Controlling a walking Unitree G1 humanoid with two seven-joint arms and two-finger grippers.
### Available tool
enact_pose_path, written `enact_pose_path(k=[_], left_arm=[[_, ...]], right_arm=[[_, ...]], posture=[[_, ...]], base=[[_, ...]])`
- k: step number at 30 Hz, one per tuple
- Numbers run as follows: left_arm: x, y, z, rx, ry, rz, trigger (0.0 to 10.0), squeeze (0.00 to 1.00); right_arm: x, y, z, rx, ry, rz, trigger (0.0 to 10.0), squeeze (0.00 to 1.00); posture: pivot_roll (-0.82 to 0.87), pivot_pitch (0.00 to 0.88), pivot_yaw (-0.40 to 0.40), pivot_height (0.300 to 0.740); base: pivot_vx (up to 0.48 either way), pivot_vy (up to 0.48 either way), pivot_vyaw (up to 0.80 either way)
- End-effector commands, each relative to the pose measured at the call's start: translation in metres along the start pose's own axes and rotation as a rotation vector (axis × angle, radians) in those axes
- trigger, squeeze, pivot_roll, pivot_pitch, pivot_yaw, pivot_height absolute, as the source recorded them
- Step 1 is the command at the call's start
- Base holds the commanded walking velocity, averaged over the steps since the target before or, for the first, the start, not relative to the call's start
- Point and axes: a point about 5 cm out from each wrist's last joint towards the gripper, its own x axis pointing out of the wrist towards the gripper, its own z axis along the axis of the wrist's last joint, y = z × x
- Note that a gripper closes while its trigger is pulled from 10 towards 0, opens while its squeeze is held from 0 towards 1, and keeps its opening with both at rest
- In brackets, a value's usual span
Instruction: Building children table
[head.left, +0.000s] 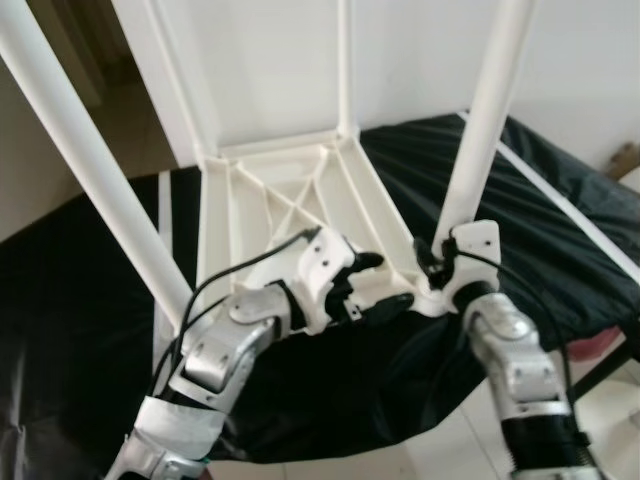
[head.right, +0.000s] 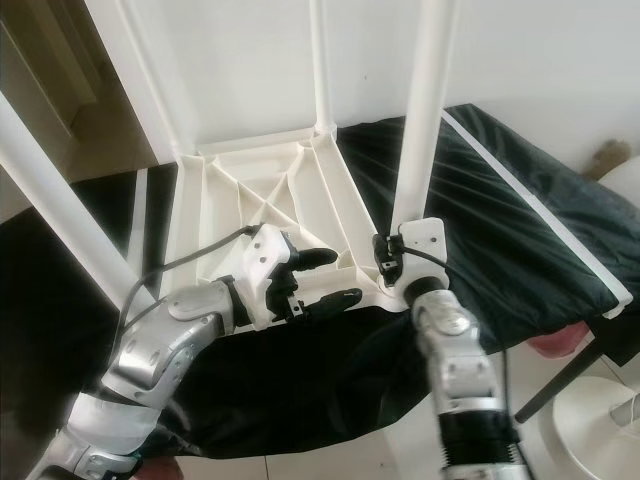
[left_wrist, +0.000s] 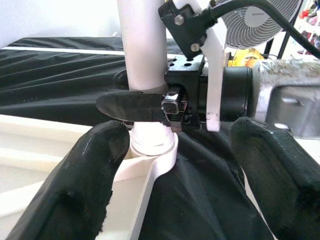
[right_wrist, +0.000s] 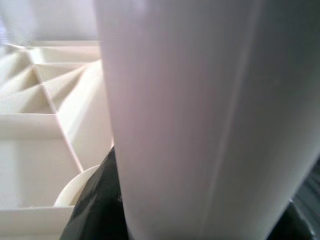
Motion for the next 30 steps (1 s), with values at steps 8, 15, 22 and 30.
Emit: enact_pose_path(k=[8, 15, 22, 30], left_arm=[[-0.001, -0.005, -0.002, -0.010, 0.002, -0.055, 10.0, 0.00], [-0.002, -0.004, -0.002, -0.011, 0.004, -0.057, 10.0, 0.00], [-0.004, -0.004, -0.003, -0.014, 0.007, -0.052, 10.0, 0.00], [-0.015, 0.004, -0.005, -0.020, 0.022, -0.026, 10.0, 0.00]], right_arm=[[-0.013, 0.030, -0.027, 0.073, 0.162, -0.146, 10.0, 0.00], [-0.015, 0.028, -0.020, 0.097, 0.140, -0.159, 10.0, 0.00], [-0.018, 0.026, -0.010, 0.114, 0.065, -0.146, 10.0, 1.00], [-0.026, 0.003, -0.003, 0.130, -0.034, -0.124, 10.0, 1.00]], posture=[[-0.04, 0.000, 0.072, 0.740], [-0.04, 0.000, 0.071, 0.740], [-0.04, 0.000, 0.069, 0.740], [-0.04, 0.000, 0.071, 0.740]], base=[[0.000, 0.000, 0.00], [0.000, 0.000, 0.00], [0.000, 0.000, 0.00], [0.000, 0.000, 0.00]])
